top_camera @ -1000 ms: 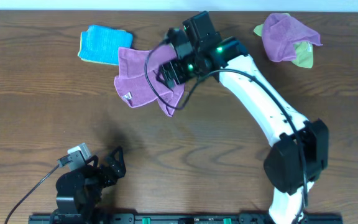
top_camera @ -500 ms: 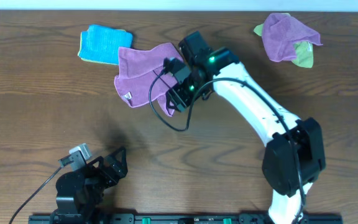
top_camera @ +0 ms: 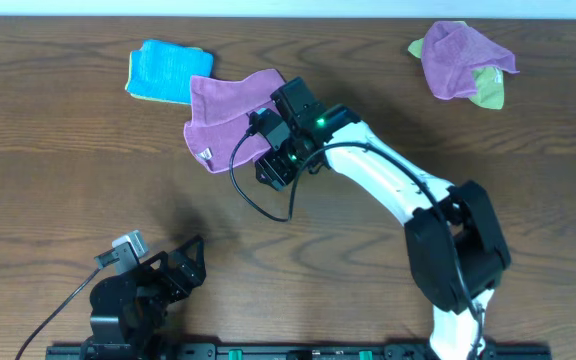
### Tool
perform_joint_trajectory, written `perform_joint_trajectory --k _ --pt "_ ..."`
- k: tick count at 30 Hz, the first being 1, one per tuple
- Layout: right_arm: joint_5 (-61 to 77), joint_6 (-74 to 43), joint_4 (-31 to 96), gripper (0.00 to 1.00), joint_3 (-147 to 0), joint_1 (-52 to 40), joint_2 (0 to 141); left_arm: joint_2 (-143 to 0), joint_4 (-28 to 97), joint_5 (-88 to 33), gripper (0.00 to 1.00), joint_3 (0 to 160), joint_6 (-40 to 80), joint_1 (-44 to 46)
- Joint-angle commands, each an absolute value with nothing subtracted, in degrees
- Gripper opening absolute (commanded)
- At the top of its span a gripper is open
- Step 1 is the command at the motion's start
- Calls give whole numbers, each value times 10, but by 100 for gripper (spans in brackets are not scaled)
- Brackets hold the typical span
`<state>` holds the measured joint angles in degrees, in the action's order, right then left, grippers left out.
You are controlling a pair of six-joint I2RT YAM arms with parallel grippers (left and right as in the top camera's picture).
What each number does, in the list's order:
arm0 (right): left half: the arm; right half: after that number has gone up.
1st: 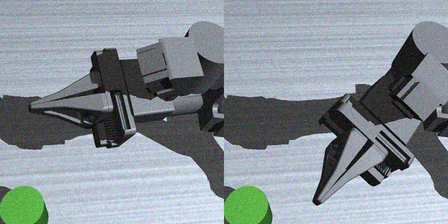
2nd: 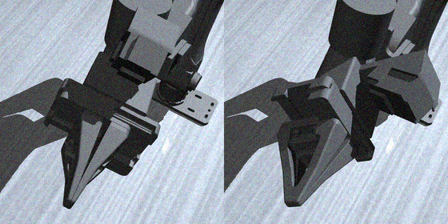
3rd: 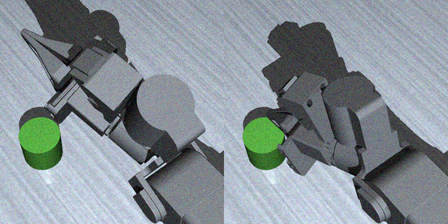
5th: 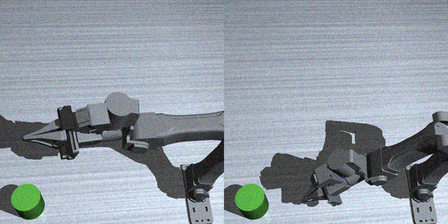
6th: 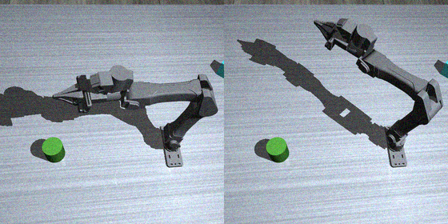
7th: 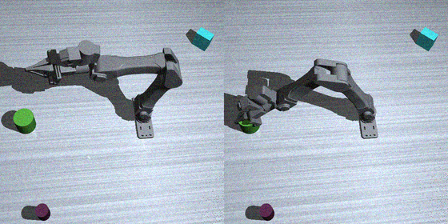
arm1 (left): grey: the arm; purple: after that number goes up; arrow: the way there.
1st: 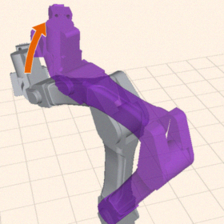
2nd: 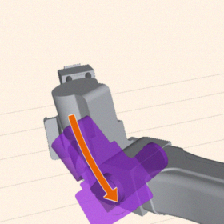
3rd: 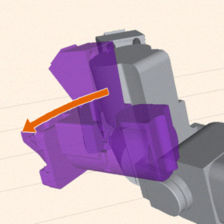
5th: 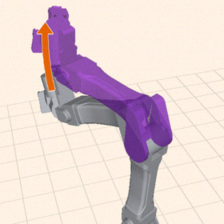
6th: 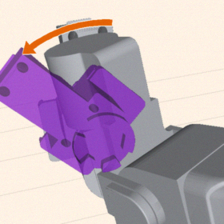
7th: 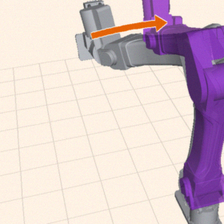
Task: Fold the cloth
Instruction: 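Lower the purple cloth onto the table, spreading it flat, then reach the left gripper to the purple cloth's left corner and grasp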
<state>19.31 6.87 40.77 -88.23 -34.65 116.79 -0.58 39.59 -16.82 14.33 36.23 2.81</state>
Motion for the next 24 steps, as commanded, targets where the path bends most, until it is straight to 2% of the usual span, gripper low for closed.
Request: perform_joint_trajectory --k 1,24 --pt "189 50 397 62 -876 -349 1195 -2 394 -179 95 141 365 30" --pt "188 21 347 53 -876 -351 1246 -2 394 -179 95 141 365 30"
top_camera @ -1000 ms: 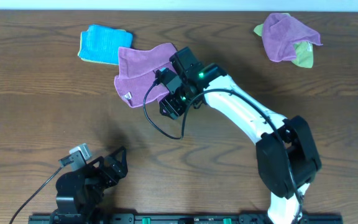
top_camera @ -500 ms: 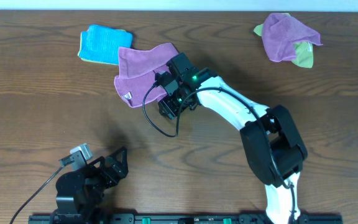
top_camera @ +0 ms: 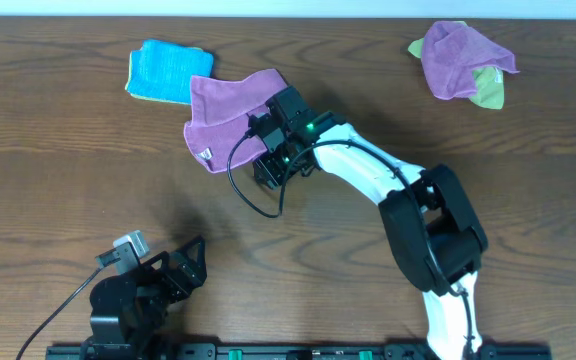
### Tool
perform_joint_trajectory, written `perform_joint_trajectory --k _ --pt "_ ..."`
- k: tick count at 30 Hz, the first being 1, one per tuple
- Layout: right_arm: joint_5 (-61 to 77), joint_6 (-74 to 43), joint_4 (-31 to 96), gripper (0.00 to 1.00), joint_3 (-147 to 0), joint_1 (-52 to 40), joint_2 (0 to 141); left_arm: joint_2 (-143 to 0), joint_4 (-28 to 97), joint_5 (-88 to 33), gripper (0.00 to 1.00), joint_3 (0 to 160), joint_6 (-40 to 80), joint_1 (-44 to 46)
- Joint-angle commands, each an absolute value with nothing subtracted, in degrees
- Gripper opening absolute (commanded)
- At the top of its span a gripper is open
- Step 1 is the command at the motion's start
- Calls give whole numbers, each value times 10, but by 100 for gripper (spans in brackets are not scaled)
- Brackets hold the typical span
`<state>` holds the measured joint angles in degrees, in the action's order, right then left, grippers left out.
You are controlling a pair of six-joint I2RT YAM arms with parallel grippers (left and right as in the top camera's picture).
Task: Fold the cloth
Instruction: 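Reach the left gripper to the purple cloth's left corner and grasp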
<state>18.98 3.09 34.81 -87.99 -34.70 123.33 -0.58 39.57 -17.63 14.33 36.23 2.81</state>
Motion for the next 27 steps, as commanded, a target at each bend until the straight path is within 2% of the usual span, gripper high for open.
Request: perform_joint_trajectory --k 1,19,23,27 --pt "188 21 346 53 -876 -352 1247 -2 394 -179 95 141 365 30" --pt "165 2 356 50 -876 -373 1249 -2 394 -178 95 141 365 30" --pt "143 2 352 45 -876 -373 1255 -2 394 -178 95 141 365 30" --pt "143 2 347 35 -876 -373 1274 -2 394 -182 95 141 365 30"
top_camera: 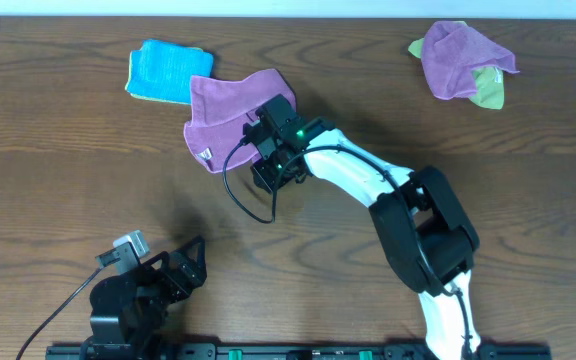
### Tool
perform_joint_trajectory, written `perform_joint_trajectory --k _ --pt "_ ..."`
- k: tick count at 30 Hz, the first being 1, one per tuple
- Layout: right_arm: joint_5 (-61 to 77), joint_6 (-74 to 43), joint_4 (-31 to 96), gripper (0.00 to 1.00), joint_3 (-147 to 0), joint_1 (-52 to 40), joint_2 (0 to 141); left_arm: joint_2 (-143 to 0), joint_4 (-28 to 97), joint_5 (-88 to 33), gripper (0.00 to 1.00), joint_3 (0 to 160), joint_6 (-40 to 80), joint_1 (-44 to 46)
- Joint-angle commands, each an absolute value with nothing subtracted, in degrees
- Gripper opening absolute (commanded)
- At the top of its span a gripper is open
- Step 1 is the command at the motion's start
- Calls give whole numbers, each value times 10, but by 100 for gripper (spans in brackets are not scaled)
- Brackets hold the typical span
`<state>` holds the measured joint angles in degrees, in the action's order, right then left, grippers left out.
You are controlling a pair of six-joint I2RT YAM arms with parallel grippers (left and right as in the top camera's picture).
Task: Fold the cloth
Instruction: 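Reach the left gripper to the purple cloth's left corner and grasp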
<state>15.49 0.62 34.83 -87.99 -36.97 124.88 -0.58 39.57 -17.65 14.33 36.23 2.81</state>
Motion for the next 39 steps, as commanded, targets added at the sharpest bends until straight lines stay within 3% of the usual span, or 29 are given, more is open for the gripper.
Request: perform_joint_trajectory --k 1,2,5,6,9,10,27,39 --pt "143 2 346 32 -876 -373 1276 -2 394 -187 95 141 365 30" --pt "142 2 345 28 -876 -373 1278 -2 394 -194 95 141 365 30" --pt "123 1 346 3 -878 -373 1277 -2 394 -206 95 141 389 30" --pt "116 -3 354 1 -881 -373 1276 -2 393 -206 95 141 409 30" --pt "103 -4 392 1 -885 -367 1263 -3 388 -206 100 141 462 30" --pt "103 -4 404 1 -885 -365 1258 -3 388 -206 95 141 472 30" --pt "-46 -23 635 1 -885 -354 1149 -150 375 -283 95 141 607 30" --pt "-44 -27 658 1 -884 -354 1149 -384 131 -311 95 141 602 30"
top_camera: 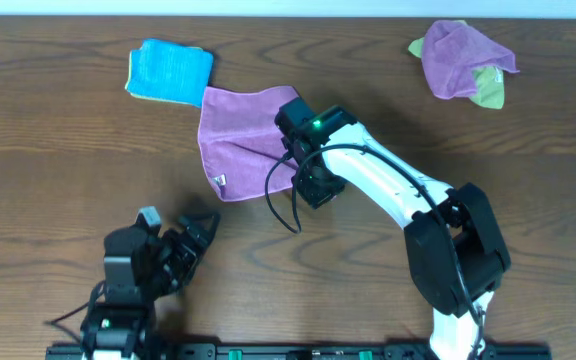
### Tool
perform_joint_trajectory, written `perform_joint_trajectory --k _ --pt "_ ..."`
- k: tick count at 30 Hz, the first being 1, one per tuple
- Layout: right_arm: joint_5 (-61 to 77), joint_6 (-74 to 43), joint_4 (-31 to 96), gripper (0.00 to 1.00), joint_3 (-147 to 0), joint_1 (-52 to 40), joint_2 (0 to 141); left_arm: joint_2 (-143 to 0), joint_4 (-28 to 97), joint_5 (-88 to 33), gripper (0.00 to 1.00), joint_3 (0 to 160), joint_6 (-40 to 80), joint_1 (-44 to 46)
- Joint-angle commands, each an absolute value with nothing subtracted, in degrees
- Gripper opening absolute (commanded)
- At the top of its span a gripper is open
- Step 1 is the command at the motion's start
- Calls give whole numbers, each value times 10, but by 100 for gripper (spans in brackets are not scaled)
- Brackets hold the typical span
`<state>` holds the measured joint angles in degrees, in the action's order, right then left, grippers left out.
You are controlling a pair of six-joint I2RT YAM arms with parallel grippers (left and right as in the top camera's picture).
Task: Fold the cloth
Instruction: 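Reach the left gripper to the purple cloth's left corner and grasp, then lift the purple cloth with both grippers and stretch it upward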
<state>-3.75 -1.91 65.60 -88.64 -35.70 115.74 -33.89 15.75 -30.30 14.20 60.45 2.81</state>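
Note:
The purple cloth point(240, 138) lies spread nearly flat on the wooden table, left of centre, with a small white tag at its near left corner. My right gripper point(313, 188) reaches down at the cloth's near right edge and looks shut on it; its body hides the fingertips. At the table's front left, my left gripper point(196, 232) rests low with its fingers apart, holding nothing and well short of the cloth.
A folded blue cloth point(170, 70) lies at the back left, just touching the purple cloth's far corner. A crumpled purple and green pile point(463, 62) sits at the back right. The right arm's black cable point(273, 205) loops over the cloth's near edge.
The right gripper has moved to the right and toward the front, and the purple cloth has come with it and lies flatter. The left arm has shifted and turned slightly at the front left.
At first the purple cloth lay rumpled against the blue cloth, a flap raised at its far right, with the right gripper at its near right edge. The gripper stayed there over two moments while the arm swung. Now the cloth lies flatter and nearer the front.

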Motion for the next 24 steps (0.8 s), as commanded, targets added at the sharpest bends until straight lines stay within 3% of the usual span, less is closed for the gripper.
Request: perform_joint_trajectory --k 1,14,24 --pt "-44 -27 658 2 -884 -354 1149 -411 104 -309 95 141 602 30" --pt "-10 -27 658 1 -884 -354 1148 -738 -195 -315 95 142 609 32" --pt "-10 -27 665 1 -884 -354 1148 -832 -260 -249 96 178 609 54"
